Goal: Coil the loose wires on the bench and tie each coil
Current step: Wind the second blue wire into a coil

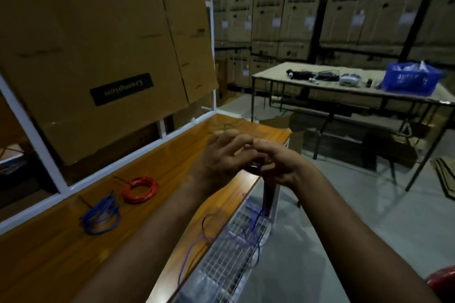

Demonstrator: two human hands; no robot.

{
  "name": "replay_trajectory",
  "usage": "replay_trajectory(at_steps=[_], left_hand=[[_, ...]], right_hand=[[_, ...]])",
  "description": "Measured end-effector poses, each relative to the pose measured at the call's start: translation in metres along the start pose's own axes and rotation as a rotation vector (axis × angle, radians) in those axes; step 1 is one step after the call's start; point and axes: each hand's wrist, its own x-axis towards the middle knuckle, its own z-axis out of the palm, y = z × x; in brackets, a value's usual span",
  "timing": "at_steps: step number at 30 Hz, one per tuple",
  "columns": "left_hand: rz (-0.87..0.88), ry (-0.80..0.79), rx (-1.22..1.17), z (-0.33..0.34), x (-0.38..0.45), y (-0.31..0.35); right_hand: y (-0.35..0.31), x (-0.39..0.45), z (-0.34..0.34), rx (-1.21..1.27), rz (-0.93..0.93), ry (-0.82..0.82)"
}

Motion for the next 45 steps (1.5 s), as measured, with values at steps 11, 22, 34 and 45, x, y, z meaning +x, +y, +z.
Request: replay_trajectory(at_steps=[11,22,34,45], left_hand=[[-0.882,-0.038,-0.255,0.008,0.134,-0.027],[-1.305,0.01,-1.07,0.013,0.157,-0.037],[-1.179,-0.12,-1.231,0.007,0.144,-0.043],[-1.13,0.001,-1.794,-0.025,0.153,-0.056]], right_hand=[[0.017,-0.059,-0.102,-0.221,-0.046,-0.05],[-0.008,-0.037,-0.07,-0.33,-0.285,0.539],[-0.124,-0.044,0.01,-1.692,-0.371,-0.027],[-0.169,-0.01,0.026,-1.282,-0.929,0.5]])
